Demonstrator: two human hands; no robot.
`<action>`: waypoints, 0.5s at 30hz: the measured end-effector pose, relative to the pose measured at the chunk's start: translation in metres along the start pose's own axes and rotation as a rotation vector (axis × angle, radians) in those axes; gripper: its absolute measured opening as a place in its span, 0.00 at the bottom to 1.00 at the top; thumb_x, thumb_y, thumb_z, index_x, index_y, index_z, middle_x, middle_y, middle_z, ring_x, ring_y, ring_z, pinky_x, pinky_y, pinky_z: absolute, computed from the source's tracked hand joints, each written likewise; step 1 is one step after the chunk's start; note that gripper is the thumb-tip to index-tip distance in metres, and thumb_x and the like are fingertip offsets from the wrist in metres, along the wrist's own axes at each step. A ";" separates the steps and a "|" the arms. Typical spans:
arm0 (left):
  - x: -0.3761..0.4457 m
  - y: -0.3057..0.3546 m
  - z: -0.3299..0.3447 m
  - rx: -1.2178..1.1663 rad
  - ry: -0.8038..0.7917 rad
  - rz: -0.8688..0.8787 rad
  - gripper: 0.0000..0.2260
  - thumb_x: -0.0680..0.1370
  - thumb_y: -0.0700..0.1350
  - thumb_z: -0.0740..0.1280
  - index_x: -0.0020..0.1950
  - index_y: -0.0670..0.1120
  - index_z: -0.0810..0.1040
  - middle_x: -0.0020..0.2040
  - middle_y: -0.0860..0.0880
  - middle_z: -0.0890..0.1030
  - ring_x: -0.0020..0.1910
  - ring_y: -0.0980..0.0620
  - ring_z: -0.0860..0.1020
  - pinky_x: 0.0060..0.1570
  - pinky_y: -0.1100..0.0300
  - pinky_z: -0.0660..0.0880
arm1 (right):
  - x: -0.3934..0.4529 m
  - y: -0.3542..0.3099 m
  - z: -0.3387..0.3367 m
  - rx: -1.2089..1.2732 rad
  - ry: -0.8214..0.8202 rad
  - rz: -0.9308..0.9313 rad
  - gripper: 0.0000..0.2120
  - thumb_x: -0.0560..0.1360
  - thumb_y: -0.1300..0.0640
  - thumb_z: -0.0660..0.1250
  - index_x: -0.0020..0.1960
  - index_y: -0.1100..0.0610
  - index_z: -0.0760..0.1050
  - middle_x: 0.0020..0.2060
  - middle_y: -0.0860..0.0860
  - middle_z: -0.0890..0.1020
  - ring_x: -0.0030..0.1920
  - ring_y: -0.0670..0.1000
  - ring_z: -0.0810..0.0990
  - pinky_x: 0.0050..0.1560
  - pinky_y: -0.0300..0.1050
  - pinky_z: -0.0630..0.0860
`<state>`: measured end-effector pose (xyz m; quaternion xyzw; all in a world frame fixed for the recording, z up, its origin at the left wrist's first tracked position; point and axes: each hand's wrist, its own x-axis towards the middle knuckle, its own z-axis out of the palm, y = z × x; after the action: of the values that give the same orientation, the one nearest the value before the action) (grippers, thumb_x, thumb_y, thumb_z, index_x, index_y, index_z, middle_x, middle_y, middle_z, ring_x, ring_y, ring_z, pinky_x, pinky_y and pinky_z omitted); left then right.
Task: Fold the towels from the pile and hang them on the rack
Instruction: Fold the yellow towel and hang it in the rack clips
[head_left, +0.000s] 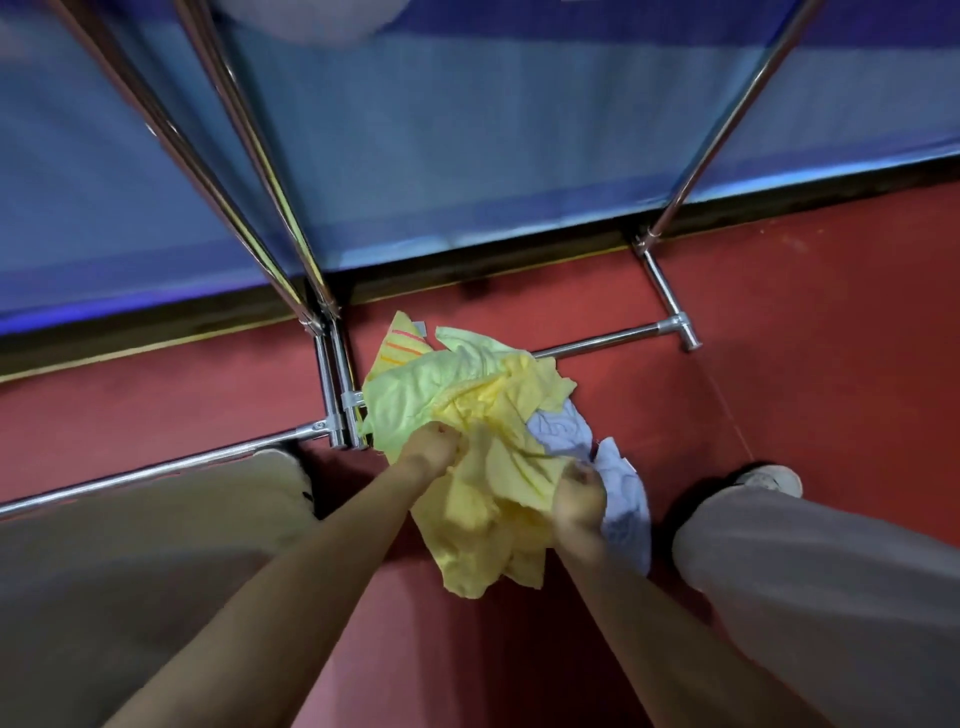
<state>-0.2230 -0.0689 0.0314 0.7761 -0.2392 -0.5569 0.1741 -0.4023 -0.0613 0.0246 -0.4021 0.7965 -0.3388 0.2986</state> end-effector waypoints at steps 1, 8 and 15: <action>-0.015 0.014 -0.002 -0.002 -0.020 0.065 0.09 0.82 0.43 0.58 0.55 0.42 0.75 0.44 0.47 0.77 0.39 0.51 0.75 0.40 0.59 0.73 | -0.003 -0.019 -0.011 -0.050 -0.099 -0.023 0.09 0.77 0.67 0.59 0.47 0.70 0.77 0.38 0.63 0.80 0.41 0.52 0.80 0.40 0.41 0.70; -0.146 0.097 -0.016 -0.079 -0.025 0.520 0.12 0.82 0.43 0.55 0.58 0.44 0.78 0.54 0.49 0.78 0.51 0.51 0.75 0.47 0.59 0.73 | -0.032 -0.131 -0.126 -0.019 -0.533 -0.612 0.13 0.80 0.60 0.61 0.37 0.57 0.71 0.28 0.48 0.72 0.33 0.47 0.69 0.38 0.43 0.66; -0.246 0.085 -0.021 -0.100 -0.151 0.789 0.15 0.83 0.44 0.53 0.58 0.47 0.79 0.56 0.53 0.79 0.55 0.58 0.75 0.59 0.62 0.71 | -0.061 -0.189 -0.212 -0.093 -0.660 -0.925 0.15 0.79 0.59 0.61 0.36 0.45 0.69 0.31 0.43 0.75 0.35 0.41 0.73 0.42 0.40 0.69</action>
<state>-0.2833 -0.0001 0.2763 0.5722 -0.5034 -0.5139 0.3938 -0.4476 -0.0306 0.3099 -0.8063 0.4161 -0.2552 0.3341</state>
